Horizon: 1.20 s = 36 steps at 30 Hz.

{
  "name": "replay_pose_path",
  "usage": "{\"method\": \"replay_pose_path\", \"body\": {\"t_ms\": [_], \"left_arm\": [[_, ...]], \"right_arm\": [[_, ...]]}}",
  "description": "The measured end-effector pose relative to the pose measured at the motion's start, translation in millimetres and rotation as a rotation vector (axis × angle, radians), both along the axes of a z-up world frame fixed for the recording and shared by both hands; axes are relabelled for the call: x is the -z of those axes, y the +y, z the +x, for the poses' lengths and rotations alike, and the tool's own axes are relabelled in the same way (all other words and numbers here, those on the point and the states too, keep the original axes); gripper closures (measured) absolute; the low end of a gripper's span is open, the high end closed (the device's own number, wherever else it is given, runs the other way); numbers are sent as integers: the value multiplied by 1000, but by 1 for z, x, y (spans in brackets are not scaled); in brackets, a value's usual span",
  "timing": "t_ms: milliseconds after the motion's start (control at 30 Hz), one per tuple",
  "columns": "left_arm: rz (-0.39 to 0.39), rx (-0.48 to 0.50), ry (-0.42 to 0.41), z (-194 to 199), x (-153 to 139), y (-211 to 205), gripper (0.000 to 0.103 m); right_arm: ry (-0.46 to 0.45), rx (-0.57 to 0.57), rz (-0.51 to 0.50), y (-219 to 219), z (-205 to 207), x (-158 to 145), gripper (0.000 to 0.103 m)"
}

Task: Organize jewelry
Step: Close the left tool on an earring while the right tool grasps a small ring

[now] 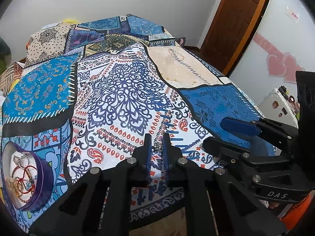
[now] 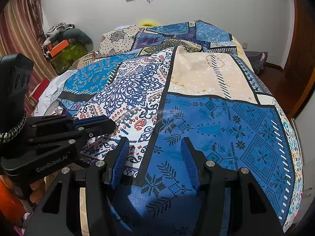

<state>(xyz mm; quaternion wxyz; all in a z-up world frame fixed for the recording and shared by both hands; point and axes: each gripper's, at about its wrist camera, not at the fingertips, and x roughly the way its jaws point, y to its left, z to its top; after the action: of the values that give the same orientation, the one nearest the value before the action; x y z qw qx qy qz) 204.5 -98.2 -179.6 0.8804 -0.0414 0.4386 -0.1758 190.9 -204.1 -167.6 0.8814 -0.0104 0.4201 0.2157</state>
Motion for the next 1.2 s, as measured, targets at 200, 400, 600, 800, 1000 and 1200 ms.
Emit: {"method": "replay_pose_path", "body": {"t_ms": [200,400,600,800,1000,1200], "left_arm": [[-18,-21,-49,-10,-18,12,94],[-32,-52,-80,-17,-33,31,94],[-50,-78,-79,-22,-35,48,94],[-41,-121,-61,-26,-26,67,94],[-25,-170,-20,-33,-11,87,94],[-24,-190,-28,-40,-10,97,94]], "right_arm": [[-7,-9,8,5,0,-3,52],[-22,-50,6,22,-1,-5,52],[-29,-86,-5,39,0,-1,52],[-25,-99,2,43,1,0,52],[-15,-133,12,52,0,1,52],[-19,-200,2,77,-1,0,55]]}}
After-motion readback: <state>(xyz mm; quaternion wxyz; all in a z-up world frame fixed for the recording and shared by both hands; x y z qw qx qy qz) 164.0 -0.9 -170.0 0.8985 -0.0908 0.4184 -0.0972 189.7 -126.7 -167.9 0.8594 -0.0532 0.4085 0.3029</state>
